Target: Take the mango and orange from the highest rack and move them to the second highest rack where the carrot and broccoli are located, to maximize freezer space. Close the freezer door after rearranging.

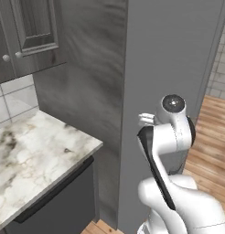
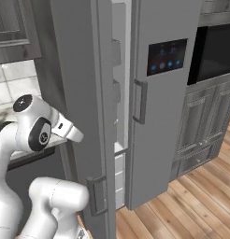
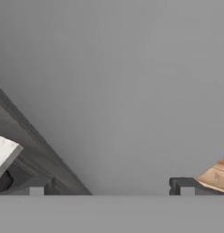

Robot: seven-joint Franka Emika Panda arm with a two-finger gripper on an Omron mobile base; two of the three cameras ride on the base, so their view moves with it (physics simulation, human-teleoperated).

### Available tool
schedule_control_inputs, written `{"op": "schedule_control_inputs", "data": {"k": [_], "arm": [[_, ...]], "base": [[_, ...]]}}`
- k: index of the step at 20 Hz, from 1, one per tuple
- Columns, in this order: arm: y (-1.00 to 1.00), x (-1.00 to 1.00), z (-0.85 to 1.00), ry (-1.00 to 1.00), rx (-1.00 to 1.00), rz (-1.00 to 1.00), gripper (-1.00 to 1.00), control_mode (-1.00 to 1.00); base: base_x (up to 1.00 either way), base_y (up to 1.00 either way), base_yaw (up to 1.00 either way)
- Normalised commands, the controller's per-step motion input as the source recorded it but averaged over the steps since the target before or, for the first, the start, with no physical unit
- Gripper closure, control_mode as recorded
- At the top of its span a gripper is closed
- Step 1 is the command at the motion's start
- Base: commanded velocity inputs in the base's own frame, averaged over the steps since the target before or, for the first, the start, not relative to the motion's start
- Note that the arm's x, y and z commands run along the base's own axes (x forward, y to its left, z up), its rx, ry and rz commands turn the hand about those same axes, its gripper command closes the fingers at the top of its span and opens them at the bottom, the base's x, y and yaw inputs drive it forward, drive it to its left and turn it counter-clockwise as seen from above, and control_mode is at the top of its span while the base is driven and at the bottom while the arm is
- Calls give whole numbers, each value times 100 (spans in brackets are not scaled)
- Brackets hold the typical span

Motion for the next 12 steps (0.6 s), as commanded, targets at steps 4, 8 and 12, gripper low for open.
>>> {"op": "schedule_control_inputs", "data": {"k": [4,8,12], "arm": [[-62,42,-17,0,14,-10,-100,-100],[-52,46,-23,0,13,-2,-100,-100],[-32,58,-22,0,3,0,-100,-100]], "base": [[0,0,0],[0,0,0],[0,0,0]]}}
